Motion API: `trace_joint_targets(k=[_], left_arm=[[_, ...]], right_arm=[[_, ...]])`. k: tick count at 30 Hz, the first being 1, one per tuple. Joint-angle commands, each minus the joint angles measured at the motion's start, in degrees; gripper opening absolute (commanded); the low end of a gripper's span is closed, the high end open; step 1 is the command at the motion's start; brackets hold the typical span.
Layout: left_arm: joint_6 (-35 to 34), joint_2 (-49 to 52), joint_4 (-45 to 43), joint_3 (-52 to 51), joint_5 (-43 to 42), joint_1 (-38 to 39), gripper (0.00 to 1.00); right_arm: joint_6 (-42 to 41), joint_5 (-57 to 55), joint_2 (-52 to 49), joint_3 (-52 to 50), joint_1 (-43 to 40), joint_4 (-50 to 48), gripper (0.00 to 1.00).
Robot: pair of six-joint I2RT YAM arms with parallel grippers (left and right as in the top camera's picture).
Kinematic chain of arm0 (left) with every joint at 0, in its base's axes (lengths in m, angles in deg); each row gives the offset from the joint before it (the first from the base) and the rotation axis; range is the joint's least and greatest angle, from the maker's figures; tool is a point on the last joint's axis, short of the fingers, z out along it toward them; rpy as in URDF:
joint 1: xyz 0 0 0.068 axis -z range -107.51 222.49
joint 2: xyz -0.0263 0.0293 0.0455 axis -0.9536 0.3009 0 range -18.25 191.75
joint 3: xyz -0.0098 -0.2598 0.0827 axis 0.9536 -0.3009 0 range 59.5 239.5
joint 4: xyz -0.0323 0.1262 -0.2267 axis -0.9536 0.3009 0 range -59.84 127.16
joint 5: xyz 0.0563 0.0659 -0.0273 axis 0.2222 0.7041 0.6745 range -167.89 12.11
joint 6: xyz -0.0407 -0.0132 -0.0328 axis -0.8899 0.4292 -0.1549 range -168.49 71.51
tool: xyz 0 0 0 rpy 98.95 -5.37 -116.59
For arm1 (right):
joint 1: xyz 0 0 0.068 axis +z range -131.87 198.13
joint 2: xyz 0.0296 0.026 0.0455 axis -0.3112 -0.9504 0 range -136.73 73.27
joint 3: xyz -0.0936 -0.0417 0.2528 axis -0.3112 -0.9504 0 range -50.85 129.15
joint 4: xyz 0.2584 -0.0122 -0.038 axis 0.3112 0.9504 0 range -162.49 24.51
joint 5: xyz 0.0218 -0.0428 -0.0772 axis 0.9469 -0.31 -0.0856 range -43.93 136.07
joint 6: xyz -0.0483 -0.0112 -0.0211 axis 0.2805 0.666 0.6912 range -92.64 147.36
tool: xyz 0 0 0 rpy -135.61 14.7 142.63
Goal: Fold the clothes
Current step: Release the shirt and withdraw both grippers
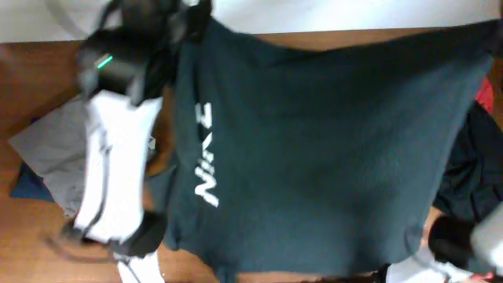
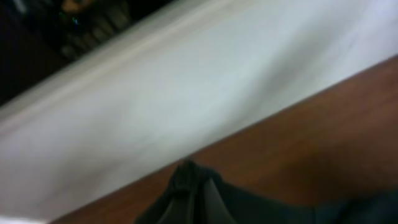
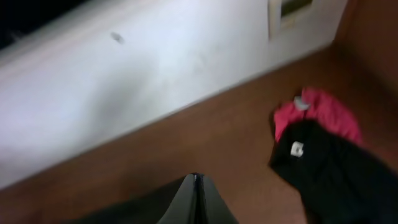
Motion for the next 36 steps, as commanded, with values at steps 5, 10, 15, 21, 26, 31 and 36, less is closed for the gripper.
trace_joint_targets(k=[5, 10, 15, 21, 26, 31, 36], left_arm=[[2.82, 14.91, -11.10, 0.22, -0.22, -1.01, 0.04], [2.84, 19.30, -17.44, 0.22, 1.38, -1.31, 0.49], [2.82, 16.50, -16.11, 0.61, 7.98, -2.84, 0.91], [2.38, 12.15, -4.90, 0.61, 5.99, -6.67, 0.99], [-3.26, 9.92, 8.02, 0.61, 1.84, -9.14, 0.99], [-3.74, 4.00, 15.87, 0.61, 1.95, -10.21, 0.99], [-6.62, -8.33, 22.84, 0.61, 1.95, -11.52, 0.99]], right_arm=[[4.20, 7.08, -15.17, -0.04, 1.09, -7.28, 0.04], [4.09, 7.04, -21.31, -0.04, 1.92, -15.02, 0.33], [4.13, 7.02, -20.98, 0.00, 0.90, -15.61, 0.56], [4.17, 7.52, -19.80, 0.02, 0.35, -8.72, 0.58], [7.78, 10.05, -19.67, 0.02, 1.09, -1.66, 0.58], [11.69, 15.21, -15.54, 0.02, 1.05, 1.03, 0.59], [11.69, 15.78, -5.70, 0.02, 1.07, 3.15, 0.62]])
